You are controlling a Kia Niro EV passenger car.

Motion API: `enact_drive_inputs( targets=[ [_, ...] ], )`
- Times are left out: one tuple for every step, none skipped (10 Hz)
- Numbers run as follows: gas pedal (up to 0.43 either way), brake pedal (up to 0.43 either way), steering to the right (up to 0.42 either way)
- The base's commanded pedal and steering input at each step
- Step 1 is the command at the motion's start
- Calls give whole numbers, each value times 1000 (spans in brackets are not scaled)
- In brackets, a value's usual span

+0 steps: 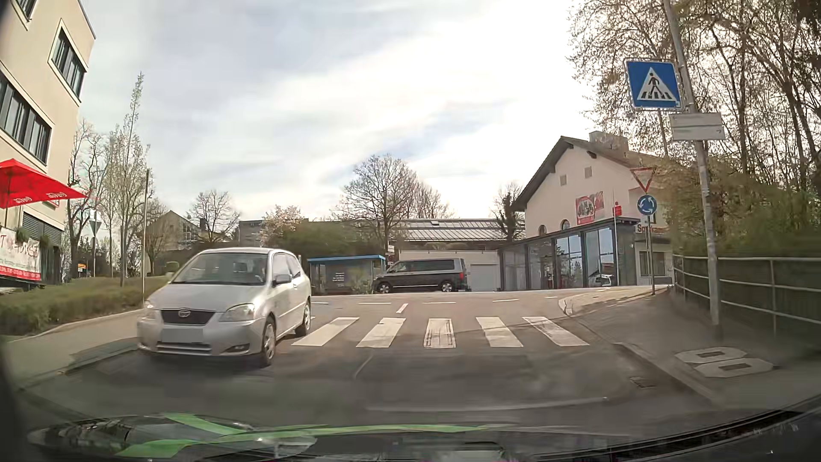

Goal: Follow the waypoints while adhering to traffic rules and regulations

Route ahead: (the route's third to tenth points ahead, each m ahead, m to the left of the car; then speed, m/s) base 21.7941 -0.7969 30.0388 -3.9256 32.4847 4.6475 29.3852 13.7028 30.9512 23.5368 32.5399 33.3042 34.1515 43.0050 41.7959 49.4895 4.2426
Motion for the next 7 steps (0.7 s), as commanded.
enact_drive_inputs(
  targets=[
    [8,0,38],
    [28,0,40],
    [39,0,40],
    [39,0,40],
    [87,0,43],
    [87,0,49],
    [87,0,52]
  ],
)
